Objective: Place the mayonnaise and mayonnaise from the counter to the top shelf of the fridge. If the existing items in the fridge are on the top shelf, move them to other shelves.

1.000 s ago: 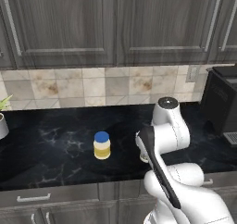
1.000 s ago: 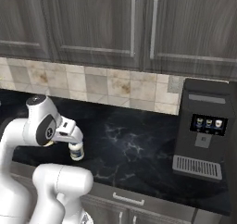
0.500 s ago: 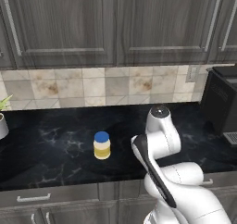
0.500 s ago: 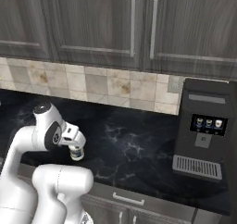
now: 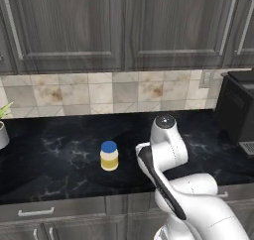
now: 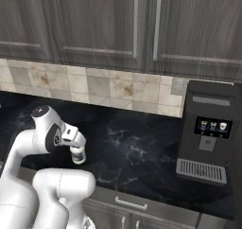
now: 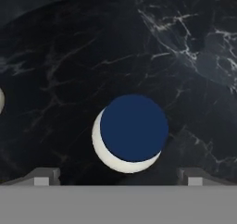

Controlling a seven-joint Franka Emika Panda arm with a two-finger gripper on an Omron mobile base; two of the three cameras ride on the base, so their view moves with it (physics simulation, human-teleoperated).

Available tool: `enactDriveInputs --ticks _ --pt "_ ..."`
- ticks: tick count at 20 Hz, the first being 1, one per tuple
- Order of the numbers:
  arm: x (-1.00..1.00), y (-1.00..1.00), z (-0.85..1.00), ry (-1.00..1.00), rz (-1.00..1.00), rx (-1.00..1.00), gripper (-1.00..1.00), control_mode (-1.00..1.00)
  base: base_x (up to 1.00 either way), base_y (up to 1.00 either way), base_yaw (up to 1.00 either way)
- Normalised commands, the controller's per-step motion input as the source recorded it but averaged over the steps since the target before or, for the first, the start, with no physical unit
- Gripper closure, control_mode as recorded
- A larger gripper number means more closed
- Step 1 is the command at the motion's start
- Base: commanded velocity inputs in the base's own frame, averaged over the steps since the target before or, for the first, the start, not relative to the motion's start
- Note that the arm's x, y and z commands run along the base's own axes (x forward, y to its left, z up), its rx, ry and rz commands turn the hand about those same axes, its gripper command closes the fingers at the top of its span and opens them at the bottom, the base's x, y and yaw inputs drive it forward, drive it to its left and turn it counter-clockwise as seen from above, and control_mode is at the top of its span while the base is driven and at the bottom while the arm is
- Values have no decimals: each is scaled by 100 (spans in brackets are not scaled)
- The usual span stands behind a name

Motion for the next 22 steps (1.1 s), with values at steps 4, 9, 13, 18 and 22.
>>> enactDriveInputs --ticks 4,9,13,18,22 --pt "8 -2 -35 -6 0 0 -100 -100 0 0 0" --pt "0 -25 -31 0 0 -2 -100 -100 0 0 0" --pt "-2 -25 -12 0 0 1 -100 -100 0 0 0" --pt "-3 -31 -14 -1 0 4 -100 -100 0 0 0" --pt "0 0 -2 0 0 3 -100 -100 0 0 0"
